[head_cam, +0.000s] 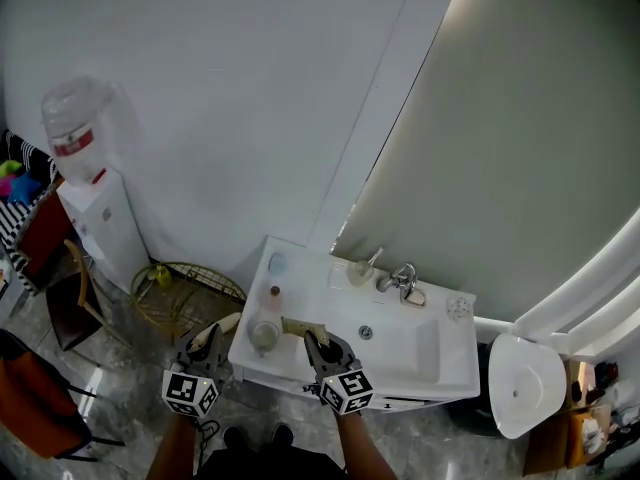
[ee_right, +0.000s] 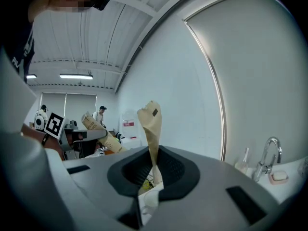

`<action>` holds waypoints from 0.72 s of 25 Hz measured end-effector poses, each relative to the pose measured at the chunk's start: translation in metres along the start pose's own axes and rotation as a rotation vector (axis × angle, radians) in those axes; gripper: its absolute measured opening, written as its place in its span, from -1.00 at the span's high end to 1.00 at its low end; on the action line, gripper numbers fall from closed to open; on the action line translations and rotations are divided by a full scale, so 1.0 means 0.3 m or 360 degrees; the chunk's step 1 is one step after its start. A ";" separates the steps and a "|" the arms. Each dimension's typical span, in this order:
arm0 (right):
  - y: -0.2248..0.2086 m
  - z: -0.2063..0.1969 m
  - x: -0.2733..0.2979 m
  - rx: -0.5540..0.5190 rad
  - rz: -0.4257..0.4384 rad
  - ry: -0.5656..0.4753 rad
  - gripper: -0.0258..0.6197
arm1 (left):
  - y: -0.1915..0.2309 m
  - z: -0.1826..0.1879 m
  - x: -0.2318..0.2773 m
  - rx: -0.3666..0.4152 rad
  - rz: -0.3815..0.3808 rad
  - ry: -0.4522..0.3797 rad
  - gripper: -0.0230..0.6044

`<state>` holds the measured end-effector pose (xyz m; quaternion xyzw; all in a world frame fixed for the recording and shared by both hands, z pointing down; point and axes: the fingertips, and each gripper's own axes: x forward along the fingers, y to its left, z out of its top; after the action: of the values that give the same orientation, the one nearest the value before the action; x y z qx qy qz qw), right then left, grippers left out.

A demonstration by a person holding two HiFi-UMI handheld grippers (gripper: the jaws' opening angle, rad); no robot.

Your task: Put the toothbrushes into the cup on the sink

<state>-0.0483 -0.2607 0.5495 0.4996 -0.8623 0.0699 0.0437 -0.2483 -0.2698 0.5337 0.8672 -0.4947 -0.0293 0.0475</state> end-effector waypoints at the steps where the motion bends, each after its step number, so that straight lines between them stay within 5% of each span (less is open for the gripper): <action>1: -0.002 -0.004 0.003 -0.0005 0.0011 0.0006 0.77 | -0.009 -0.007 0.007 0.0007 -0.0004 0.0007 0.82; 18: -0.016 -0.145 0.130 -0.0059 0.0140 0.0126 0.77 | -0.018 -0.171 0.094 0.0026 0.0017 0.0032 0.82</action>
<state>-0.0632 -0.2894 0.5985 0.4572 -0.8822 0.0755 0.0840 -0.2243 -0.2886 0.5839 0.8652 -0.4991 -0.0164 0.0456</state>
